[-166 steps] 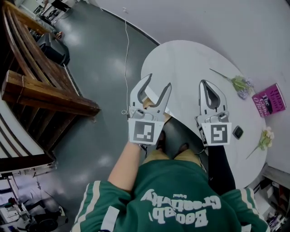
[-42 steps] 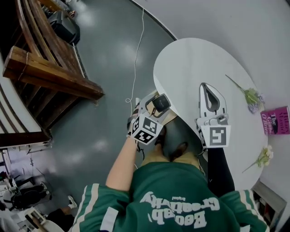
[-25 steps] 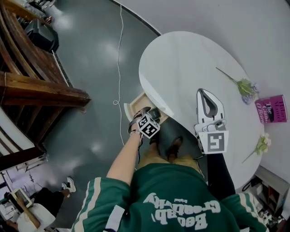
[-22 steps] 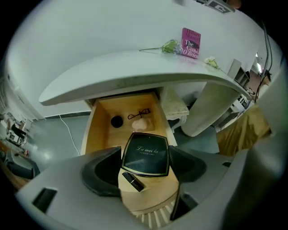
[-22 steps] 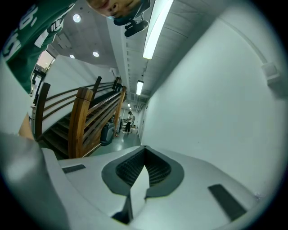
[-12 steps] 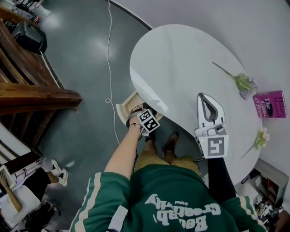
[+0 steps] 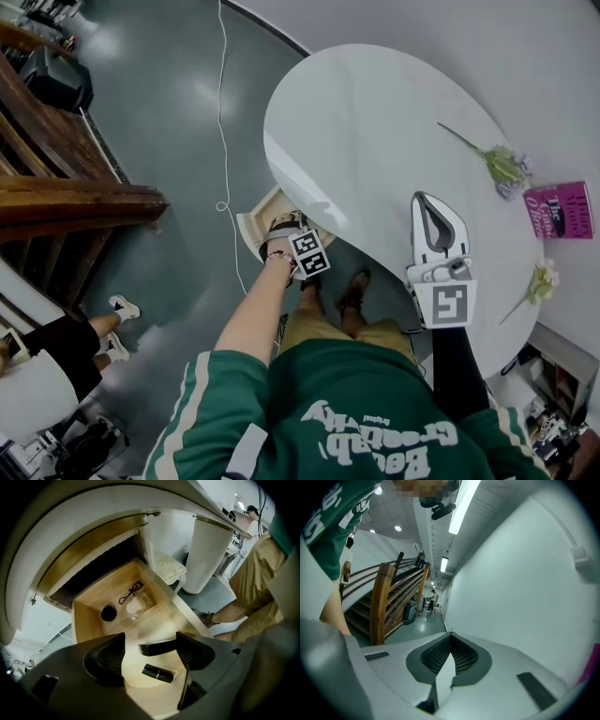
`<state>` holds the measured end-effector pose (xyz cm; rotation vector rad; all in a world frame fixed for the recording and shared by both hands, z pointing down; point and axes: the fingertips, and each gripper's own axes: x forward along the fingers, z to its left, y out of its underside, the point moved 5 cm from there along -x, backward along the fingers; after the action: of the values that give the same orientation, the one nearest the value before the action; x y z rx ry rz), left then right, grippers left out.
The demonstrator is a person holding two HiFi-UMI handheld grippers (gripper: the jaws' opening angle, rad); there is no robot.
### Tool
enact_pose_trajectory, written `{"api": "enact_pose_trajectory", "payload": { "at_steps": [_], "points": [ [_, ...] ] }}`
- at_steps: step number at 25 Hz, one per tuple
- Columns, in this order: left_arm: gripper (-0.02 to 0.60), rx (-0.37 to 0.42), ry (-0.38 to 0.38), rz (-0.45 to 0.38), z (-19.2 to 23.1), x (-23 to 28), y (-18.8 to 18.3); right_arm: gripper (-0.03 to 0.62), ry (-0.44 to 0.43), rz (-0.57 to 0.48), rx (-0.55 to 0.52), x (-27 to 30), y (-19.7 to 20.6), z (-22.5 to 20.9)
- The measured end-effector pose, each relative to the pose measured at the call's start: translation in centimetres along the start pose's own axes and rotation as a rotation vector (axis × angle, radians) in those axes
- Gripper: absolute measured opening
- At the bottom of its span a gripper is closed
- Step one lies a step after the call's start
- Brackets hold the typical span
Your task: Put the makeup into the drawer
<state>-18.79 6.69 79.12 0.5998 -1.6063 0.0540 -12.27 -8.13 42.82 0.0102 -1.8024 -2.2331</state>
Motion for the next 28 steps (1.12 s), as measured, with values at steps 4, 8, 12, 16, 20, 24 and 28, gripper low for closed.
{"api": "enact_pose_trajectory", "payload": {
  "at_steps": [4,8,12,16,20,24,28],
  "points": [
    [0.359,-0.001,0.003,-0.003,0.0,-0.5,0.1,0.008,-0.003,-0.003,0.001,-0.1,0.0,0.1],
    [0.359,-0.010,-0.013,-0.009,0.3,-1.4,0.2,0.008,-0.009,-0.022,0.006,-0.1,-0.4,0.3],
    [0.359,-0.049,-0.036,-0.027,0.6,-2.7,0.2,0.008,-0.022,-0.043,0.008,-0.2,-0.7,0.7],
    [0.359,-0.134,-0.111,-0.086,1.3,-6.0,0.1,0.008,-0.034,-0.060,0.012,-0.4,-1.6,0.9],
    [0.358,-0.281,-0.212,-0.185,2.8,-10.9,0.1,0.008,-0.050,-0.114,0.020,-0.1,-3.2,1.6],
    [0.359,-0.427,-0.352,-0.333,5.6,-18.0,-1.0,0.008,-0.065,-0.168,0.031,0.0,-5.0,2.1],
    [0.359,-0.486,-0.487,-0.481,7.7,-25.1,-2.6,0.008,-0.079,-0.211,0.048,0.1,-6.5,2.7]
  ]
}}
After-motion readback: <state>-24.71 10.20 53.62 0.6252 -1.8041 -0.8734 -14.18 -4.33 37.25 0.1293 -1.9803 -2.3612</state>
